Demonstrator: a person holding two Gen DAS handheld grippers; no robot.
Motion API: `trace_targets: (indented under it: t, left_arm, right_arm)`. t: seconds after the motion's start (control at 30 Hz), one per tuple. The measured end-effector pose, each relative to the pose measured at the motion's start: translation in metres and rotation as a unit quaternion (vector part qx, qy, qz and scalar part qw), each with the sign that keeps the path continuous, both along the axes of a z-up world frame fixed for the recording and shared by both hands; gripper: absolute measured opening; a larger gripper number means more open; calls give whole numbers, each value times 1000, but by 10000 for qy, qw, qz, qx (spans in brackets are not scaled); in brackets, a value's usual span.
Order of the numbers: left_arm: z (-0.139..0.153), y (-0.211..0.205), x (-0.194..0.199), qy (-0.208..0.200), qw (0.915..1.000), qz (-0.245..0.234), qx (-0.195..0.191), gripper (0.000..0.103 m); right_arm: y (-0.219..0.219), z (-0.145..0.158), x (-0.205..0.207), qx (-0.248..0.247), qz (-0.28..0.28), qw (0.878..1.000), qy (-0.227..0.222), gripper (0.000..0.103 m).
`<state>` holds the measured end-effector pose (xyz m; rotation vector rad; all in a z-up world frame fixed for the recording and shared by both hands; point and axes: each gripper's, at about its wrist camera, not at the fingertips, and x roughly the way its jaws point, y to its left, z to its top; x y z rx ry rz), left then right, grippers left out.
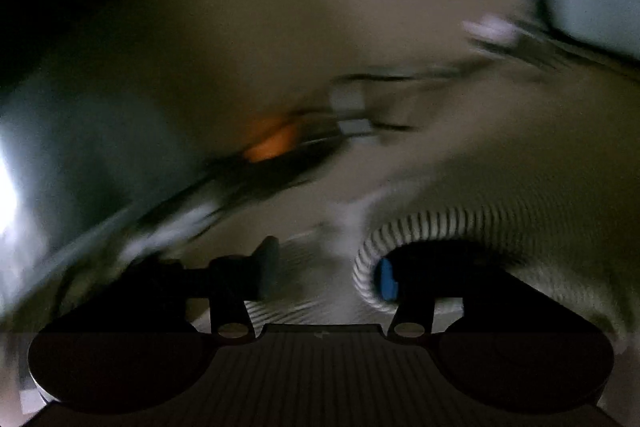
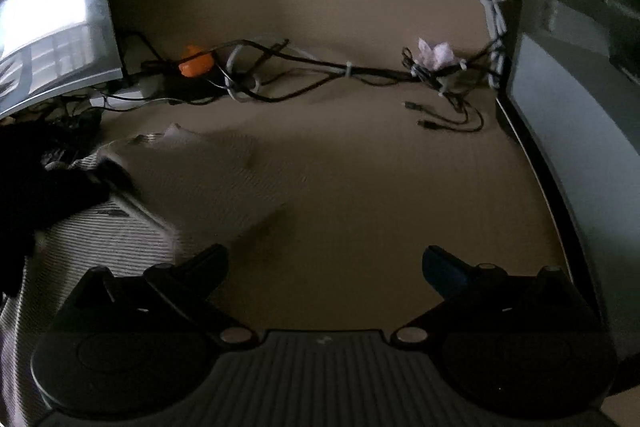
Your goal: Fold clothes
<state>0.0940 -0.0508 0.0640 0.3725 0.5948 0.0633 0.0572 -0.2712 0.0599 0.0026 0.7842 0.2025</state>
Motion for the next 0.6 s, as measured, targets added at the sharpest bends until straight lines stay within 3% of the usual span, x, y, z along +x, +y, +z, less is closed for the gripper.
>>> trace_targets:
  t: [0.07, 0.13, 0.23, 0.27, 0.37, 0.43, 0.6]
  left_arm:
    - [5, 35, -11, -10, 9966, 683, -468, 64]
    - [4, 71, -24, 110, 9856, 1257, -1126, 69]
    - [-13, 120, -42, 592, 9485, 1776, -2556, 70]
    - [-17, 127, -46, 643, 9404, 1821, -2800, 71]
    - [-16, 131, -56, 516, 9414, 1644, -2901, 77]
    - [-9, 125, -59, 420, 9533, 1281, -2702, 87]
    - [5, 90, -63, 210, 9873, 285, -1549, 87]
  right_arm:
    - [13, 1, 1, -173, 188, 9996, -100, 103]
    - [30, 1, 2, -435, 435, 9979, -219, 103]
    - [68, -1, -1, -1106, 967, 9878, -511, 103]
    - [80, -1, -3, -1276, 1160, 9831, -611, 103]
    - [113, 3, -11, -1453, 1816, 9691, -820, 103]
    - [133, 4, -17, -1523, 2185, 9594, -926, 103]
    - [169, -11, -30, -1827, 2850, 9377, -786, 103]
